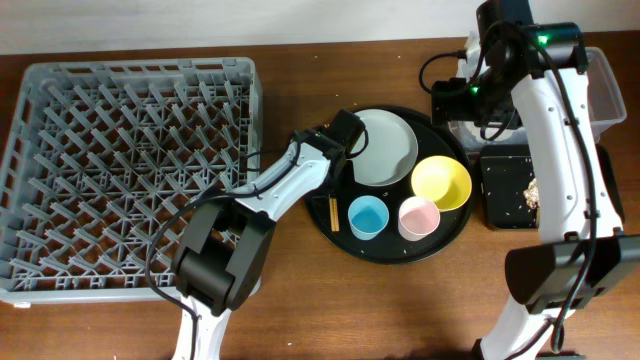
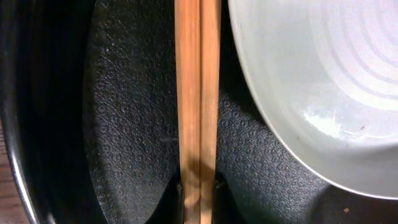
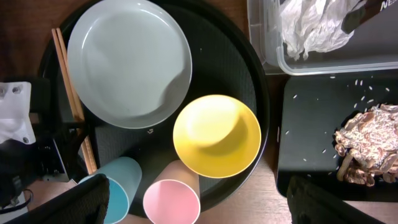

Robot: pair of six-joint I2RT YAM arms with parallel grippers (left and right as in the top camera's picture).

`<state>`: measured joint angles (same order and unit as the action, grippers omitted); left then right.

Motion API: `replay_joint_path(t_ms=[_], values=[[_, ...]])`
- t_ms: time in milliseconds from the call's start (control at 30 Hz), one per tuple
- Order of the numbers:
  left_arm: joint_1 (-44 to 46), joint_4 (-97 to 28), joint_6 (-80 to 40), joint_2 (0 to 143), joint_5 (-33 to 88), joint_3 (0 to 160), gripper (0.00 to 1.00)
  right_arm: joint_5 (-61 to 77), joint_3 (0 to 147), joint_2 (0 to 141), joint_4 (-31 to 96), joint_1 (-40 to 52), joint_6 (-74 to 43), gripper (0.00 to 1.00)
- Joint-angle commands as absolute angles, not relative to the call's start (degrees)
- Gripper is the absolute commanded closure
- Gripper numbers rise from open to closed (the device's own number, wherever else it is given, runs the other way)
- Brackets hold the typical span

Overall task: Sort waste into correct bins and load items into the dishwasher rack
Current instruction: 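Grasp one wooden chopstick with the left gripper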

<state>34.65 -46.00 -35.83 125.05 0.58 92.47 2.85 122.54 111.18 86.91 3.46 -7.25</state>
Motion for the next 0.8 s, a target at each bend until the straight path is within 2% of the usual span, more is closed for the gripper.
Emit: replay_joint_path(t_ms=[0,467,767], values=[[35.14,-46.11,-36.01,126.13,3.81,91.11,0.99,2.31,123.17,110.96,87.26,3.44,-6.22,0.08],[34.30,-51.92,-30.65,125.86,4.67,97.60,1.00,2.31,123.17,110.96,87.24,3.44,-6.20,0.08],[28.60,-61.67,-26.74,125.54,4.71,103.59,1.00,2.31,123.17,110.96,87.24,3.44,-6.20,0.08]])
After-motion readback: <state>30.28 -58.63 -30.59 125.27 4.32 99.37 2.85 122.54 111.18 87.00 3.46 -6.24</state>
